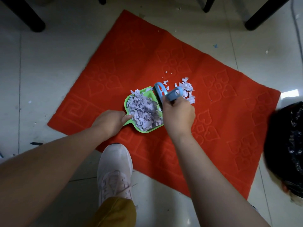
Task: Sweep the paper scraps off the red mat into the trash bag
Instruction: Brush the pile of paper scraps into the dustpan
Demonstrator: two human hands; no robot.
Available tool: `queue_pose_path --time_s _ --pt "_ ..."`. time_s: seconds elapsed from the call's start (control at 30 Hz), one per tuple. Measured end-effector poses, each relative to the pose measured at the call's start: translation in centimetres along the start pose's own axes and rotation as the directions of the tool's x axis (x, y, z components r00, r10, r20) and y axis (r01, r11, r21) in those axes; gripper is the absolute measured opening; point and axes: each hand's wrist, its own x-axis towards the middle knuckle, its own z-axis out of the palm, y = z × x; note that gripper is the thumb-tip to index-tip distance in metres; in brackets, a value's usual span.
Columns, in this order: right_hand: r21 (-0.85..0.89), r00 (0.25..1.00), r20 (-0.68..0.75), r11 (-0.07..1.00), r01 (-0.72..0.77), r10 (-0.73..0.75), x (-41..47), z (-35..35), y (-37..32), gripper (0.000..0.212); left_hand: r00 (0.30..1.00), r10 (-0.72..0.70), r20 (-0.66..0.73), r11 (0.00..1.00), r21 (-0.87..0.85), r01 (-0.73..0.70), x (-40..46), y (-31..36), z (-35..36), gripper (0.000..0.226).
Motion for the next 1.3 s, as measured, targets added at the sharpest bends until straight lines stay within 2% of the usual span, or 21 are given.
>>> queue_pose_path --time_s 0.1,0.27,0.47,0.63,0.77,1.0,1.07,1.17,1.3 --pt "0.084 0.999 -0.03 0.996 -0.042 0.045 1.5 -0.5 1.0 0.037 1.0 0.004 -0.004 1.0 -0.015 -0.004 -0.1 0.0 0.0 0.053" --pt "0.147 0.991 -0.123 0.989 -0.025 0.043 3.6 -2.0 2.6 0.033 1.0 -0.01 -0.001 0.999 -0.044 0.01 -0.2 0.2 0.0 0.055" --pt "-0.079 0.976 -0.217 0.996 -0.035 0.017 6.8 -4.3 4.5 0.034 1.0 -0.023 0.008 0.999 -0.032 0.024 0.0 0.4 0.2 0.055" --pt "-0.138 0.988 -0.146 0.988 -0.064 0.043 8.6 -4.0 4.7 0.031 0.999 -0.029 0.019 1.0 -0.002 0.029 0.4 0.2 0.5 0.056" --pt "-0.132 0.997 -0.071 0.991 -0.028 0.018 7.9 -2.7 4.4 0.03 0.999 -0.031 0.024 1.0 0.002 0.031 0.5 0.2 0.5 0.056" --pt "-0.047 0.987 -0.159 0.999 -0.014 0.006 8.5 -4.3 4.5 0.029 0.999 -0.031 0.03 1.0 0.007 0.031 0.4 0.5 0.2 0.055" --pt "-0.085 0.986 -0.164 0.996 -0.013 -0.001 9.0 -4.4 4.1 0.03 0.999 -0.029 0.03 1.0 0.011 0.028 0.5 0.6 0.1 0.055" --pt "-0.146 0.995 -0.103 0.989 -0.01 -0.005 9.3 -3.6 3.6 0.031 0.999 -0.027 0.034 1.0 0.011 0.026 0.6 0.7 0.0 0.056" --pt "-0.092 0.999 -0.005 0.995 0.031 -0.032 8.2 -2.0 3.3 0.026 0.999 -0.031 0.033 0.999 0.008 0.031 0.6 0.7 0.0 0.056"
